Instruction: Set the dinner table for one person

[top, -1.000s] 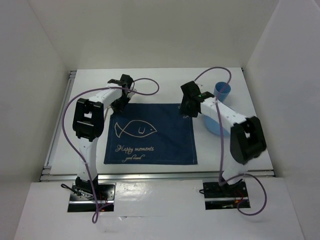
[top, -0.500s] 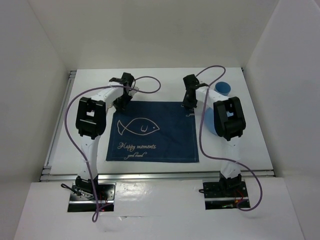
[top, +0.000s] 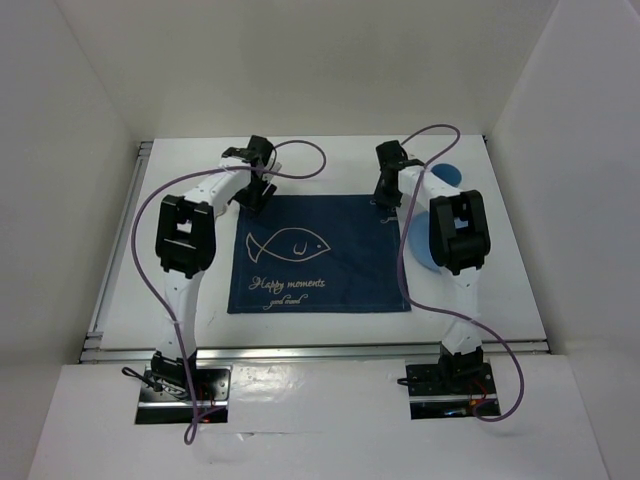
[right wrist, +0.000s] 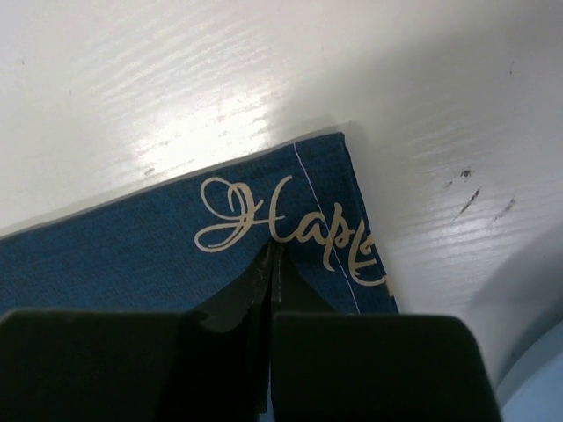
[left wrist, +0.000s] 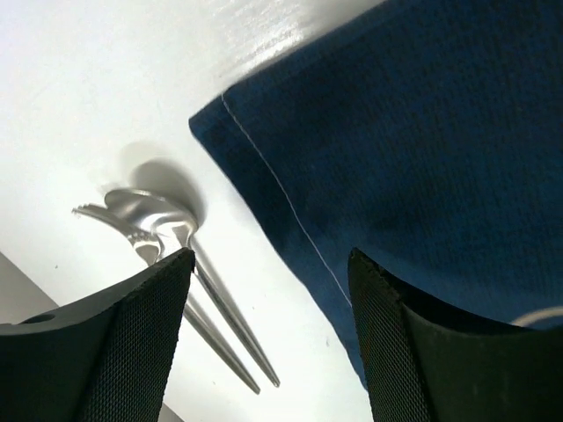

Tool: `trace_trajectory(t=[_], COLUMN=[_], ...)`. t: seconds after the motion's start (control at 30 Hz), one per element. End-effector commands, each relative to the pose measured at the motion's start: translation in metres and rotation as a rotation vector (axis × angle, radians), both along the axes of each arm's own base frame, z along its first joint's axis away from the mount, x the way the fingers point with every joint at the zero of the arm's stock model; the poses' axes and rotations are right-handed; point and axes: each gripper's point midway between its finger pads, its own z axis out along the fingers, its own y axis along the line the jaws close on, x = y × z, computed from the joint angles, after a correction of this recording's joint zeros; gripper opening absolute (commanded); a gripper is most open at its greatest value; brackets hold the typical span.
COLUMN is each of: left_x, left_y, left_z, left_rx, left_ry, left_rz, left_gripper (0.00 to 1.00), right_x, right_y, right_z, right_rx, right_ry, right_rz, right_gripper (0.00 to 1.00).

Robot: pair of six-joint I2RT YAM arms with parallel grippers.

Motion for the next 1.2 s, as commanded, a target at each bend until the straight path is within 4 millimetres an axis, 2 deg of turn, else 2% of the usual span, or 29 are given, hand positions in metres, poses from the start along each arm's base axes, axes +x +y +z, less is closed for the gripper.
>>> trace_trajectory(t=[0.0,0.03,0.07,0.1,0.13,0.17,0.23,0.27,0.3,0.33,0.37,0.4,0.43,0.47,0.5,0.53,0.57,0.6,0.63,0.7,0.77,0.8,0.93,0.97,1.03,1.07,1.17], left_x=[-0.008,-0.013,-0.014,-0.019,-0.022,-0.024,-0.036,-0.041,-0.046,-0.057,-0.064,-0.08,-0.088,-0.094,-0.098,-0.115,-0.119,-0.124,-0.128,-0.134,-0.137,-0.137,-0.135,-0.138,-0.14,-0.138,-0.138], left_y=[-0.008,-0.013,-0.013,-0.01,-0.009,-0.004,0.002,0.009,0.013,0.022,0.029,0.035,0.045,0.056,0.057,0.064,0.065,0.063,0.059,0.051,0.053,0.053,0.051,0.049,0.051,0.054,0.062], left_z=[0.057,0.061,0.068,0.07,0.089,0.096,0.109,0.126,0.133,0.128,0.128,0.122,0.117,0.112,0.108,0.098,0.094,0.092,0.09,0.091,0.093,0.096,0.097,0.095,0.095,0.098,0.099], left_rx=[-0.022,-0.024,-0.033,-0.024,-0.036,-0.044,-0.068,-0.1,-0.113,-0.114,-0.105,-0.082,-0.067,-0.037,-0.038,-0.029,-0.043,-0.06,-0.081,-0.128,-0.136,-0.137,-0.146,-0.154,-0.141,-0.142,-0.117], left_ry=[-0.097,-0.101,-0.12,-0.12,-0.156,-0.173,-0.167,-0.184,-0.187,-0.157,-0.149,-0.131,-0.126,-0.121,-0.127,-0.091,-0.086,-0.076,-0.069,-0.053,-0.05,-0.059,-0.064,-0.048,-0.04,-0.049,-0.052], left_rz=[0.014,0.002,0.01,0.013,0.013,0.032,0.037,0.039,0.046,0.063,0.059,0.052,0.072,0.086,0.086,0.097,0.1,0.094,0.086,0.046,0.051,0.051,0.036,0.023,0.019,0.027,0.035], left_gripper=[0.78,0.78,0.78,0.78,0.79,0.79,0.8,0.8,0.8,0.8,0.8,0.8,0.8,0.8,0.8,0.8,0.8,0.8,0.8,0.8,0.8,0.8,0.8,0.8,0.8,0.8,0.8], right_x=[-0.012,-0.013,-0.017,-0.029,-0.036,-0.041,-0.062,-0.076,-0.088,-0.113,-0.129,-0.157,-0.172,-0.186,-0.196,-0.219,-0.228,-0.234,-0.252,-0.252,-0.254,-0.245,-0.233,-0.226,-0.214,-0.209,-0.204], right_y=[0.003,0.007,0.012,0.009,0.013,0.013,0.014,0.012,0.009,0.006,0.002,-0.007,-0.012,-0.018,-0.029,-0.04,-0.046,-0.052,-0.061,-0.066,-0.078,-0.08,-0.098,-0.103,-0.106,-0.115,-0.12], right_z=[0.021,0.042,0.052,0.052,0.061,0.088,0.095,0.116,0.12,0.103,0.121,0.099,0.097,0.115,0.114,0.093,0.102,0.097,0.074,0.071,0.063,0.069,0.06,0.065,0.059,0.059,0.036], right_rx=[-0.036,-0.045,-0.052,-0.056,-0.058,-0.036,-0.004,0.022,0.03,0.041,0.093,0.124,0.148,0.201,0.221,0.212,0.242,0.266,0.281,0.349,0.36,0.406,0.429,0.418,0.418,0.423,0.413], right_ry=[0.008,-0.031,-0.047,-0.036,-0.047,-0.098,-0.091,-0.113,-0.107,-0.048,-0.079,-0.01,-0.003,-0.059,-0.066,-0.024,-0.071,-0.073,-0.02,-0.046,-0.048,-0.095,-0.157,-0.182,-0.175,-0.178,-0.11], right_rz=[0.029,0.034,0.043,0.043,0.066,0.069,0.089,0.078,0.064,0.056,0.01,-0.017,-0.052,-0.119,-0.179,-0.235,-0.273,-0.353,-0.412,-0.522,-0.657,-0.748,-0.967,-0.994,-1.022,-1.07,-1.114], right_gripper=[0.0,0.0,0.0,0.0,0.05,0.12,0.34,0.64,0.74,0.79,0.84,0.86,0.87,0.88,0.93,0.96,0.99,0.99,0.99,0.99,0.99,0.99,0.99,0.99,0.99,0.99,0.99])
